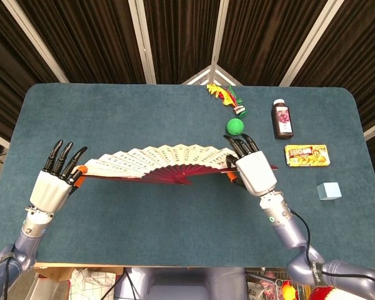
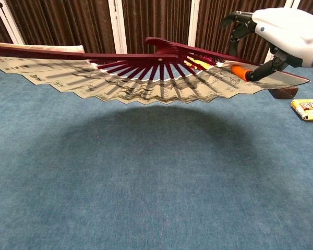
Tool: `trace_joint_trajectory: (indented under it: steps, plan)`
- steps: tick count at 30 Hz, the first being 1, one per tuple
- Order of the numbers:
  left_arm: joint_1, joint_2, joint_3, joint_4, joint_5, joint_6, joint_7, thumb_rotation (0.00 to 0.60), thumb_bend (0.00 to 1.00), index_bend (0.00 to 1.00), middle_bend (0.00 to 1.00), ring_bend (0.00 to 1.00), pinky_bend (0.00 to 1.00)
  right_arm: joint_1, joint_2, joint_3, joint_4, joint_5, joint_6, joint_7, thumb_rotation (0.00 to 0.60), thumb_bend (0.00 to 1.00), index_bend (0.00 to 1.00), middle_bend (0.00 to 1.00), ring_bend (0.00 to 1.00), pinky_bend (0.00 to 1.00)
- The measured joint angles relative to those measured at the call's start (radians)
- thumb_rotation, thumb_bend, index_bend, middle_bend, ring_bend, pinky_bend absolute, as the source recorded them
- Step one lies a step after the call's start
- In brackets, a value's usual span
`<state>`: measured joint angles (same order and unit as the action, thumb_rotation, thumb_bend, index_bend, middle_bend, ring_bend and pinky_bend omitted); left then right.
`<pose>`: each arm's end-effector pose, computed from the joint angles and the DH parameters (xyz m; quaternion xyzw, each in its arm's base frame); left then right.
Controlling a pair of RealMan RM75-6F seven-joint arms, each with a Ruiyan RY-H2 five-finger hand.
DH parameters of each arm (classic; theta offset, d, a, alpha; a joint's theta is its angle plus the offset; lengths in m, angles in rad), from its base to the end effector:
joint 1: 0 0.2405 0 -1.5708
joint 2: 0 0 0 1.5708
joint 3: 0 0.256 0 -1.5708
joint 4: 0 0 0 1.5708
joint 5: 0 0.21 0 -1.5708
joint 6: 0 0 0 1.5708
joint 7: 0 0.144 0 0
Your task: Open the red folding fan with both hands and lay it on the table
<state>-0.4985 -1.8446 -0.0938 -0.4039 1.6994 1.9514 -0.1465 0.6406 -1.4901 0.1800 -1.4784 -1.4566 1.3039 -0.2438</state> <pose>-0.2506 0.2949 0.0721 -0.6229 0.0207 -0.5731 0.5321 -0.1421 -0.3301 0.0482 0.6886 -0.2422 0.5083 0.4569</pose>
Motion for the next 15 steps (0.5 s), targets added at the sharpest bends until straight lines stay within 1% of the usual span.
trace_joint_trajectory:
  steps: [3, 6, 8, 11, 15]
  plan:
    - [-0.001, -0.003, 0.005, 0.004, -0.003, -0.005, -0.004, 0.6, 0.46, 0.43, 0.11, 0.0, 0.05, -0.003, -0.001, -0.006, 0.007, -0.007, -0.004, 0.004, 0.6, 0.48, 0.73, 0.17, 0.2, 0.14]
    - [0.0, -0.006, 0.011, 0.002, -0.006, -0.016, -0.01, 0.6, 0.46, 0.29, 0.02, 0.0, 0.03, -0.004, -0.002, -0.02, 0.018, -0.021, -0.012, -0.008, 0.6, 0.48, 0.68, 0.16, 0.17, 0.12]
    - [0.002, -0.005, 0.02, -0.002, -0.004, -0.019, -0.016, 0.6, 0.45, 0.21, 0.0, 0.0, 0.02, -0.004, -0.001, -0.027, 0.021, -0.023, -0.023, -0.021, 0.6, 0.48, 0.63, 0.16, 0.15, 0.11]
    - [0.006, 0.005, 0.04, -0.007, 0.006, -0.025, -0.029, 0.6, 0.44, 0.11, 0.0, 0.0, 0.0, -0.007, 0.003, -0.033, 0.02, -0.01, -0.045, -0.042, 0.6, 0.45, 0.54, 0.13, 0.12, 0.09]
    - [0.016, 0.027, 0.059, -0.027, 0.013, -0.04, -0.058, 0.6, 0.44, 0.08, 0.0, 0.0, 0.0, -0.012, 0.012, -0.035, 0.012, 0.017, -0.067, -0.07, 0.6, 0.38, 0.34, 0.09, 0.09, 0.06]
